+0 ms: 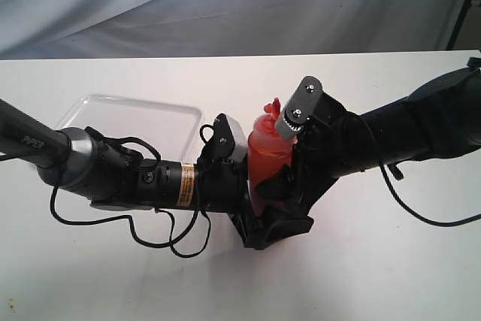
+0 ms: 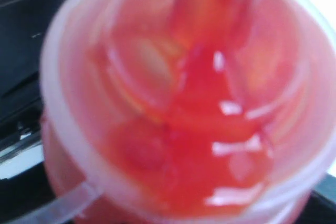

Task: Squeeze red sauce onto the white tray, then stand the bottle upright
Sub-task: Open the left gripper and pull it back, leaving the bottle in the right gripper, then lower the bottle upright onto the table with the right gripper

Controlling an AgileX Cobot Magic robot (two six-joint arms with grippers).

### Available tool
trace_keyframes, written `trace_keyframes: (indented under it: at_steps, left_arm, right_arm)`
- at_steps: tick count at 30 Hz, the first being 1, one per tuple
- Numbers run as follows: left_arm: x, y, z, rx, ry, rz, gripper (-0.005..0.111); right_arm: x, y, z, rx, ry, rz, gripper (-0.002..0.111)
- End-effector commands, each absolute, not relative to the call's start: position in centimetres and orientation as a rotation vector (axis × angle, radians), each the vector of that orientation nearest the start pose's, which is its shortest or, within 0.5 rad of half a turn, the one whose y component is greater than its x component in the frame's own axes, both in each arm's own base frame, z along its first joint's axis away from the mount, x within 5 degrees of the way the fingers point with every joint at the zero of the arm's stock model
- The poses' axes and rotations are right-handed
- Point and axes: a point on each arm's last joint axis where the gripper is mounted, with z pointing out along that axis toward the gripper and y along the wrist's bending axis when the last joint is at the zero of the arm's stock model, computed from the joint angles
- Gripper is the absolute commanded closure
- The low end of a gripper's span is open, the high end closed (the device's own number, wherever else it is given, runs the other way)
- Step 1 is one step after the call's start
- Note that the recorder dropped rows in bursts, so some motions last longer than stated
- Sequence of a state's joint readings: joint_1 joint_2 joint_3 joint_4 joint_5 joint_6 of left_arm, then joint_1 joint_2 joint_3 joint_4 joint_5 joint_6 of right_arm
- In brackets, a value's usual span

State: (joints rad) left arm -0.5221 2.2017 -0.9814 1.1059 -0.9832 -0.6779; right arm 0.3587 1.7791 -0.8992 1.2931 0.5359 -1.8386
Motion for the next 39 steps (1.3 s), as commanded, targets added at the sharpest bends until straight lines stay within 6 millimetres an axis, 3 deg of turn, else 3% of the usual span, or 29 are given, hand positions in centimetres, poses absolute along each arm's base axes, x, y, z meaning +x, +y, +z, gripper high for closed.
trace_keyframes:
  at_steps: [1,5,10,18,28,37,39]
  left_arm:
    - [28.1,-25.2,8.9,1.282,1.621,-1.185,0.002]
    - [28.6,-24.3,8.8,1.302,1.625,-1.171,0.002]
    - [30.0,-21.5,8.9,1.311,1.649,-1.143,0.002]
    - [31.5,-17.5,11.4,1.296,1.704,-1.115,0.002]
    - [32.9,-12.9,12.7,1.279,1.712,-1.021,0.002]
    - [33.3,-10.6,13.6,1.196,1.65,-1.101,0.002]
    - [33.3,-10.5,13.6,1.192,1.652,-1.099,0.002]
  right_arm:
    - [30.1,15.8,16.6,-1.247,2.065,0.507,0.108]
    - [30.0,15.9,16.6,-1.251,2.063,0.517,0.108]
    - [30.0,15.9,16.6,-1.251,2.063,0.517,0.108]
    - [30.1,16.0,16.7,-1.203,2.073,0.537,0.108]
    - [30.2,16.1,16.9,-1.155,2.081,0.562,0.108]
    - [29.9,16.4,17.0,-1.191,2.06,0.617,0.108]
    - [29.8,16.4,17.0,-1.201,2.057,0.619,0.102]
